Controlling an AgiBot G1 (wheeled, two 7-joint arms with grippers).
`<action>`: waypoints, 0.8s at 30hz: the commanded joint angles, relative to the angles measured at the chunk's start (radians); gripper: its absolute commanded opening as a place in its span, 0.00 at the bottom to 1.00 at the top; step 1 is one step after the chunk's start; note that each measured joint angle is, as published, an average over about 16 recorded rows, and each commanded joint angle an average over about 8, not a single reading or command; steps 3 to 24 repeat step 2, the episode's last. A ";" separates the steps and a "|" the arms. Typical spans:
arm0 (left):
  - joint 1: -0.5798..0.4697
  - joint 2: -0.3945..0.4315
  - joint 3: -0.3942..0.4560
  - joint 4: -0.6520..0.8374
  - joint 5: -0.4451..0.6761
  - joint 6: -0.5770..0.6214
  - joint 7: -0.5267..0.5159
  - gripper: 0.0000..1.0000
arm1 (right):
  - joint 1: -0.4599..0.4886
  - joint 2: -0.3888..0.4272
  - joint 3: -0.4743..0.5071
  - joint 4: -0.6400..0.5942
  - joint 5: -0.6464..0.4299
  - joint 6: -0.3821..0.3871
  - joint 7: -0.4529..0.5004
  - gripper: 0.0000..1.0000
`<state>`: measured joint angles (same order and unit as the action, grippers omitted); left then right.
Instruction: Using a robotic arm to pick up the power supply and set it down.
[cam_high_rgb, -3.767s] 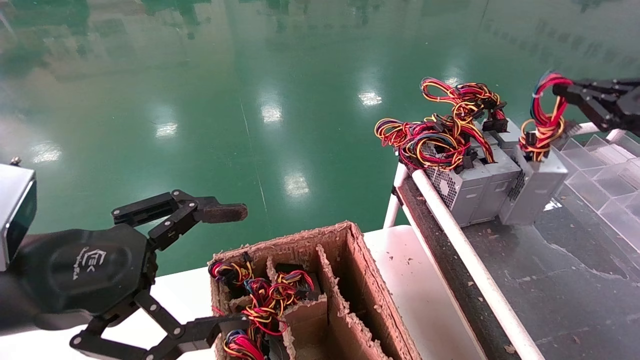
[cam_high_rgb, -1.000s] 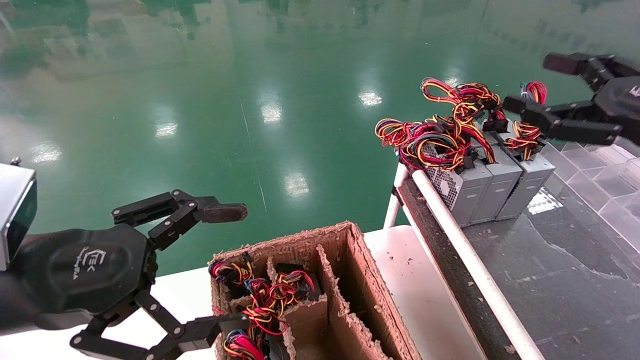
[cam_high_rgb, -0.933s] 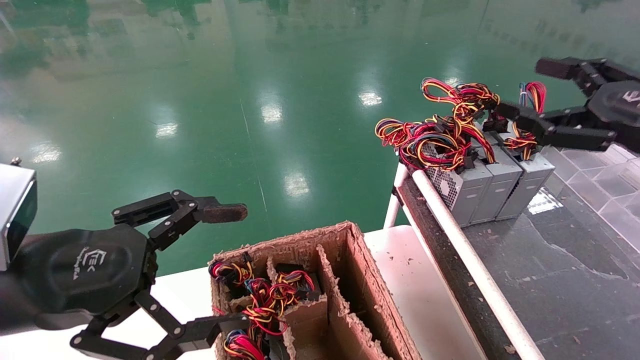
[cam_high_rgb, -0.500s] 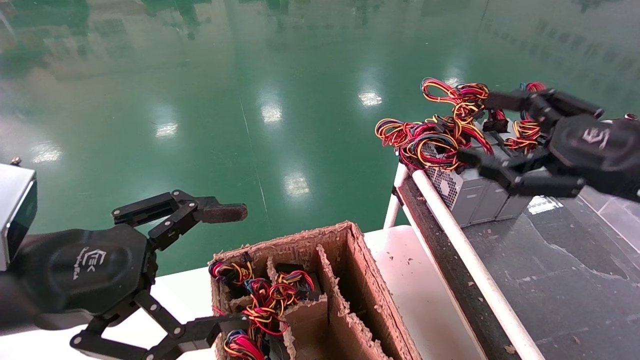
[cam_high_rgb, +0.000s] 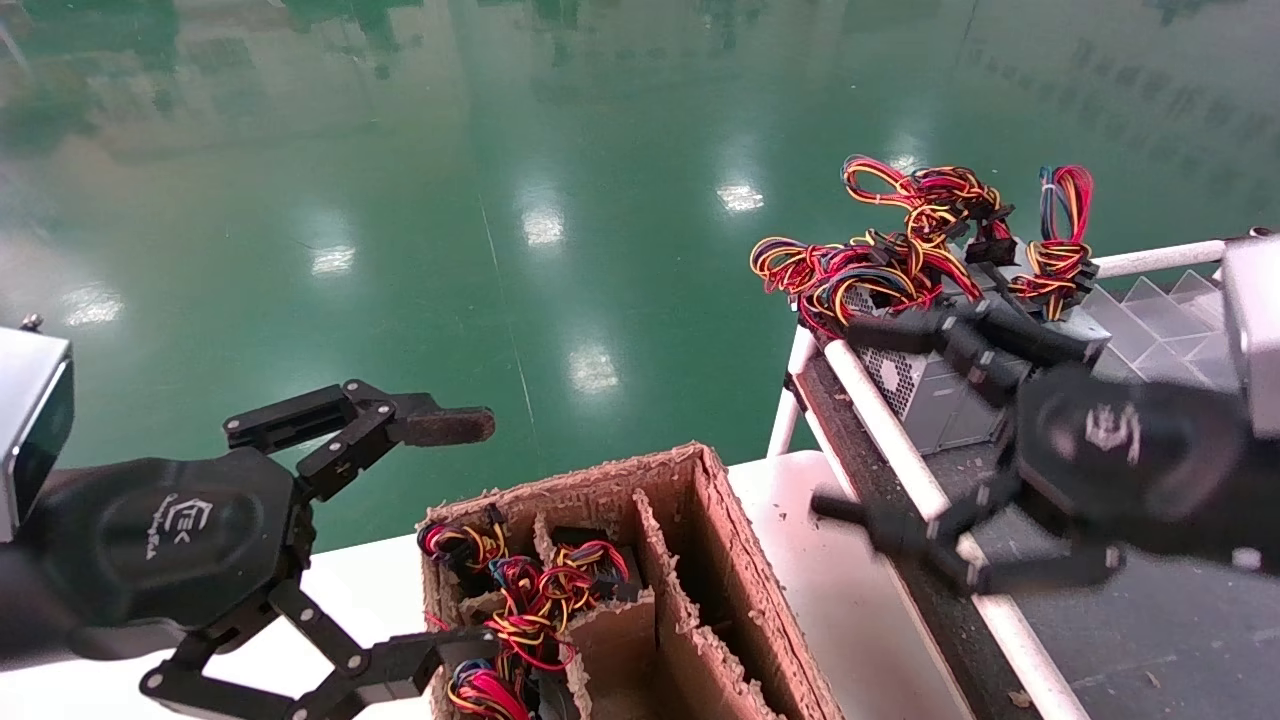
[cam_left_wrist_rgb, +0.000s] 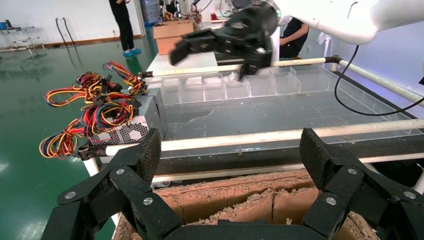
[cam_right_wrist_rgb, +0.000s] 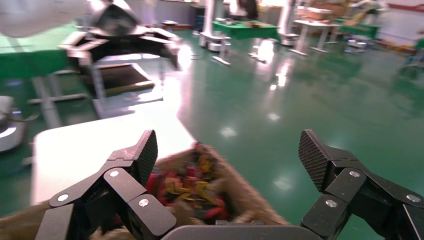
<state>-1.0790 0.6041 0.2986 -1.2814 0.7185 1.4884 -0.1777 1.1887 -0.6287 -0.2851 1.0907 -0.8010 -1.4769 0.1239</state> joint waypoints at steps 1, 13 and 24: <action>0.000 0.000 0.000 0.000 0.000 0.000 0.000 1.00 | -0.044 0.007 0.002 0.075 0.027 -0.007 0.025 1.00; 0.000 0.000 0.000 0.000 0.000 0.000 0.000 1.00 | -0.051 0.008 0.002 0.086 0.031 -0.008 0.028 1.00; 0.000 0.000 0.000 0.000 0.000 0.000 0.000 1.00 | -0.051 0.008 0.002 0.086 0.031 -0.008 0.028 1.00</action>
